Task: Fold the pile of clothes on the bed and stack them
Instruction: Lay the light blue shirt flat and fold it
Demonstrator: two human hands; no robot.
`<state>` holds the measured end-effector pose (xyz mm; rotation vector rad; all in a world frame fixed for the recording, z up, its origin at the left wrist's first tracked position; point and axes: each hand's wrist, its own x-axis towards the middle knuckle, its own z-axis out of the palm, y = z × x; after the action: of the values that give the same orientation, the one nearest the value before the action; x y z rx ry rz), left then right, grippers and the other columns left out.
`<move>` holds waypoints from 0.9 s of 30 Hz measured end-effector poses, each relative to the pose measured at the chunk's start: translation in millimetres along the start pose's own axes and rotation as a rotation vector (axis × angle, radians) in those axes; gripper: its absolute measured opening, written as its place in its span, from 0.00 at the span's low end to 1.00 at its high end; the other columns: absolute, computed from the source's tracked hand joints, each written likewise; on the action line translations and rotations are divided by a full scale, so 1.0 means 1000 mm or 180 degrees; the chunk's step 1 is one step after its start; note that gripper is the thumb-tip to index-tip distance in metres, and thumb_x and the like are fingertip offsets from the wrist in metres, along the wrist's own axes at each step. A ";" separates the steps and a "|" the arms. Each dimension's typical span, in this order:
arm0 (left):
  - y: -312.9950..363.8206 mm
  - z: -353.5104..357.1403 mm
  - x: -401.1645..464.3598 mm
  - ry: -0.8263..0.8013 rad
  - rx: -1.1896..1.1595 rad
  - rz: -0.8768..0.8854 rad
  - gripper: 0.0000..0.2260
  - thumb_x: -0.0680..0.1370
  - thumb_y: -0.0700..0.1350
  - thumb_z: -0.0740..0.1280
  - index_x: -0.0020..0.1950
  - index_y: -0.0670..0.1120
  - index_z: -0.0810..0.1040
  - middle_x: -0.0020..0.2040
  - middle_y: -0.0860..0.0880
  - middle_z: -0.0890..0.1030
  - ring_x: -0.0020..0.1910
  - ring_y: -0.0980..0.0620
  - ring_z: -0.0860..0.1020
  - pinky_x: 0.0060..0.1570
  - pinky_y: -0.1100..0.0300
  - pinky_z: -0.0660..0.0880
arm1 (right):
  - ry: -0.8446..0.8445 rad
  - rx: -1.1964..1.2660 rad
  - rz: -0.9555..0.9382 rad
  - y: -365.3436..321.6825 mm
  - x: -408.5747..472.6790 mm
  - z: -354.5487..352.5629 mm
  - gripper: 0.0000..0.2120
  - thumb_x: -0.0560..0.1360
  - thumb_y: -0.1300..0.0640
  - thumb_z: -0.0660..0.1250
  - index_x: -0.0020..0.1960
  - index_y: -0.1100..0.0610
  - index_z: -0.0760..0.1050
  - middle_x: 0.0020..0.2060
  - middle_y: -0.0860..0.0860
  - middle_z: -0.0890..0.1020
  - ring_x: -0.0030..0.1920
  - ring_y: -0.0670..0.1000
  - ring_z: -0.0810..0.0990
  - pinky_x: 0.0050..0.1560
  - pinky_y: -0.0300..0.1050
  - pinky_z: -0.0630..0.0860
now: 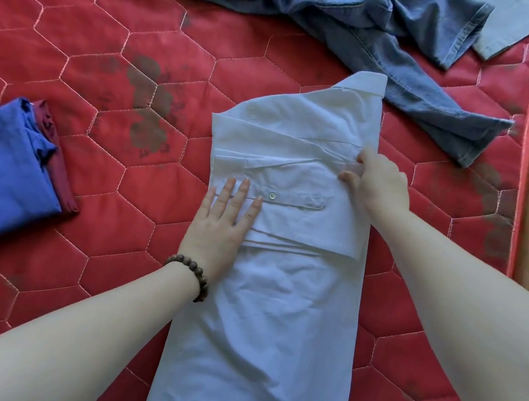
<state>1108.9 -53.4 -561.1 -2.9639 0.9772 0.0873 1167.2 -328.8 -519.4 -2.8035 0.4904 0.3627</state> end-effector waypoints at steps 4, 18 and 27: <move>-0.001 0.000 0.000 -0.0122 -0.0111 0.0119 0.29 0.72 0.40 0.51 0.75 0.44 0.61 0.74 0.35 0.63 0.74 0.35 0.59 0.72 0.40 0.54 | 0.0086 0.0439 -0.0036 0.003 0.004 0.000 0.10 0.77 0.53 0.66 0.48 0.60 0.72 0.48 0.59 0.77 0.51 0.62 0.74 0.46 0.52 0.65; 0.004 -0.001 0.055 0.0000 -0.0482 -0.0029 0.24 0.79 0.47 0.53 0.72 0.41 0.70 0.73 0.41 0.68 0.73 0.41 0.66 0.71 0.46 0.56 | 0.0578 -0.0159 -0.1585 -0.047 -0.059 0.088 0.27 0.78 0.47 0.56 0.71 0.62 0.69 0.72 0.57 0.69 0.73 0.55 0.66 0.72 0.57 0.57; -0.008 0.005 0.048 -0.0273 -0.0469 -0.0307 0.31 0.77 0.63 0.52 0.79 0.56 0.54 0.80 0.43 0.50 0.78 0.39 0.45 0.75 0.41 0.47 | 0.0254 -0.0602 -0.0473 0.014 -0.061 0.064 0.42 0.73 0.29 0.46 0.80 0.52 0.45 0.79 0.51 0.46 0.78 0.50 0.44 0.75 0.58 0.39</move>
<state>1151.3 -75.4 -568.9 -3.1044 0.8519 0.2945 1094.6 -303.9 -564.3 -3.0244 0.2744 0.2797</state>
